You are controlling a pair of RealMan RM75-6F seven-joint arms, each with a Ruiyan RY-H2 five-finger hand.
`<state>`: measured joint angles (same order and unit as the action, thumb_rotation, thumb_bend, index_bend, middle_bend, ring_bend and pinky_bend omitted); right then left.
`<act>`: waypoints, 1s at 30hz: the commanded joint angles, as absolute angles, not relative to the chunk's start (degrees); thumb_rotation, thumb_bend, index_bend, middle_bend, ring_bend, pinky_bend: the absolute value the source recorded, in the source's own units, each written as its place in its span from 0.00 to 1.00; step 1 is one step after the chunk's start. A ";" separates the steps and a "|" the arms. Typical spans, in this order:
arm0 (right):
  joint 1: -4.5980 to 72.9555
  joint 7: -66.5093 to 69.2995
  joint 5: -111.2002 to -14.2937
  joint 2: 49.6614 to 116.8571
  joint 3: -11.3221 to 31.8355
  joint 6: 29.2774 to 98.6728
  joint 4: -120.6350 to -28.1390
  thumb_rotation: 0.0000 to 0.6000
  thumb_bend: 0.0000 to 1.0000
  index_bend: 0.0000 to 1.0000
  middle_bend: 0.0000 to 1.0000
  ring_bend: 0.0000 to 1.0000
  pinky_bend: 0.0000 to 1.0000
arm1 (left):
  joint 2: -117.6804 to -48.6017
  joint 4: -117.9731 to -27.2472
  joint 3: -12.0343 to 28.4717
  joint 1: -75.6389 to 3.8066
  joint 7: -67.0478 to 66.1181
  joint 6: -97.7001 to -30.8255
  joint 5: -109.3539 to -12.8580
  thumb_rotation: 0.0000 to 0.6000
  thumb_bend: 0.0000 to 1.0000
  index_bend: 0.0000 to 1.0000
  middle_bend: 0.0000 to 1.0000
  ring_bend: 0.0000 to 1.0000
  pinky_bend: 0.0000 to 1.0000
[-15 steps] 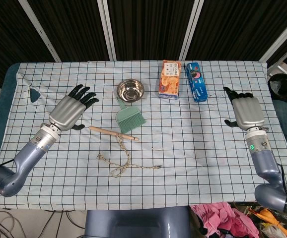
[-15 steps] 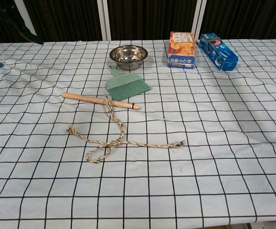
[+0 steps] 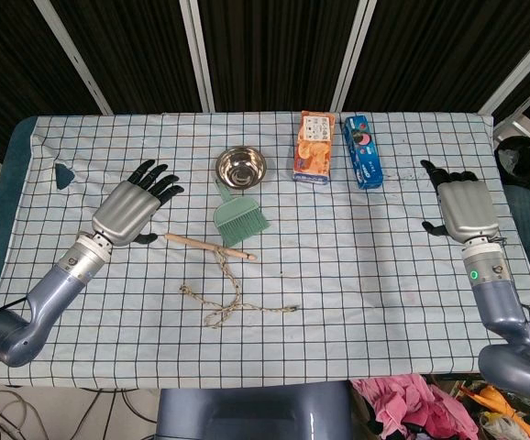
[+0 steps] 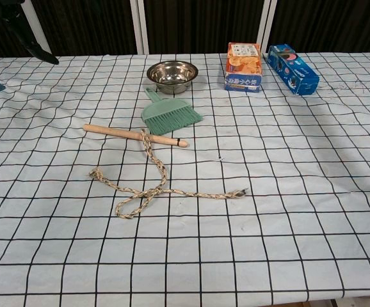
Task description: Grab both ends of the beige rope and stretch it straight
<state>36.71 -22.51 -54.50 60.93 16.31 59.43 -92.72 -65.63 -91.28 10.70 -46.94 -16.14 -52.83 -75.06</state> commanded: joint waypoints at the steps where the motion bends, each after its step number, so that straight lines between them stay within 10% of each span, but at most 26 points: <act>1: 36.24 -22.14 -54.84 60.66 15.89 59.73 -93.52 1.00 0.11 0.08 0.23 0.28 0.23 | -64.92 -92.21 10.25 -45.90 -15.81 -54.21 -75.74 1.00 0.08 0.19 0.15 0.02 0.03; 12: 34.44 -20.47 -55.72 58.63 15.29 61.48 -96.46 1.00 0.11 0.09 0.27 0.31 0.29 | -61.99 -93.26 7.41 -41.08 -11.32 -61.37 -82.63 1.00 0.08 0.19 0.15 0.03 0.03; 24: 33.41 -25.47 -57.03 55.51 11.53 61.10 -106.87 1.00 0.13 0.26 0.84 0.92 0.96 | -58.88 -95.75 5.51 -37.17 -10.08 -65.03 -84.46 1.00 0.09 0.16 0.14 0.03 0.03; 30: 30.22 -23.95 -59.25 56.88 7.89 62.74 -113.73 1.00 0.13 0.29 0.97 1.00 1.00 | -57.68 -95.83 3.67 -35.05 -8.99 -65.75 -85.55 1.00 0.09 0.16 0.13 0.03 0.03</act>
